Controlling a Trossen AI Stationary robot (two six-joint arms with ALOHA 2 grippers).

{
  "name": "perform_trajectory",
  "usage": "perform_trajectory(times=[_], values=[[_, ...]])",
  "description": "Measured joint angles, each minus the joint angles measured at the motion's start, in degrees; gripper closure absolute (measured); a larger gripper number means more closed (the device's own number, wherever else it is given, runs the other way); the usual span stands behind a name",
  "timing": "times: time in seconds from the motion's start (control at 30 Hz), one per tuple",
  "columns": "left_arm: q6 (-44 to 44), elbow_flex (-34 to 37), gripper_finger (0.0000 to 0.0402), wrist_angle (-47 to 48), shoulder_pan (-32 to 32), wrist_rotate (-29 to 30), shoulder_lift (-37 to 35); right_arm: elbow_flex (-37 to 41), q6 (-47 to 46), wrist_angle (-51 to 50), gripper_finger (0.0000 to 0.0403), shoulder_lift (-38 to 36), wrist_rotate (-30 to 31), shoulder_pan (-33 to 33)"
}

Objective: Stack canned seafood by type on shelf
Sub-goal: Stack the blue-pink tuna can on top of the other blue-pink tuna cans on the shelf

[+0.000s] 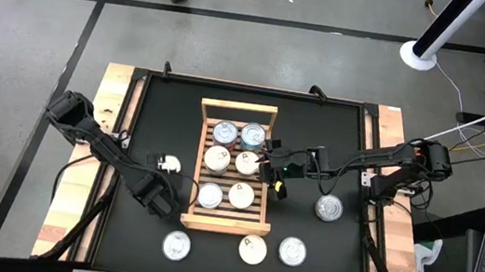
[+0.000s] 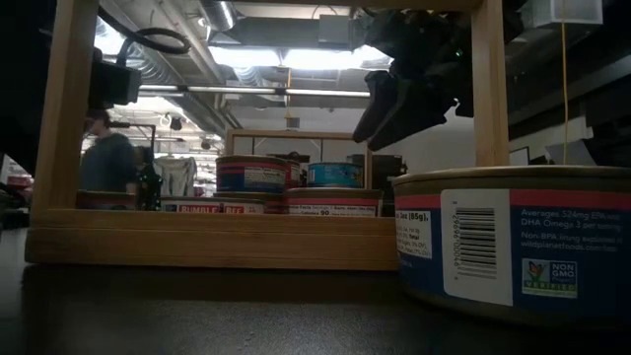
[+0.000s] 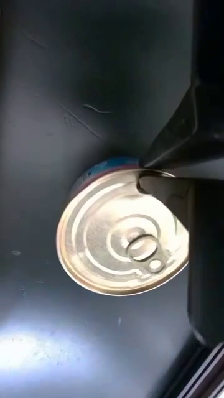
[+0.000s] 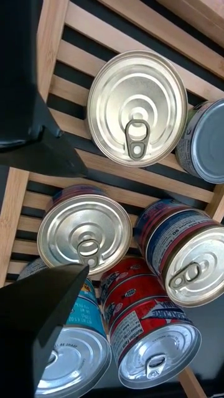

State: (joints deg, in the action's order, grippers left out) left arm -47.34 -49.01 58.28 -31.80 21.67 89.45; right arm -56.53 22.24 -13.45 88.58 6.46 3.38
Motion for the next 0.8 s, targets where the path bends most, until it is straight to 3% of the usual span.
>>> perform_trajectory(times=[0.8], values=[[-0.3, -4.5, 0.0401, 2.3, 0.0, 1.4, -0.1, 0.0, 0.0, 0.0, 0.0166, 0.0, 0.0, 0.0]])
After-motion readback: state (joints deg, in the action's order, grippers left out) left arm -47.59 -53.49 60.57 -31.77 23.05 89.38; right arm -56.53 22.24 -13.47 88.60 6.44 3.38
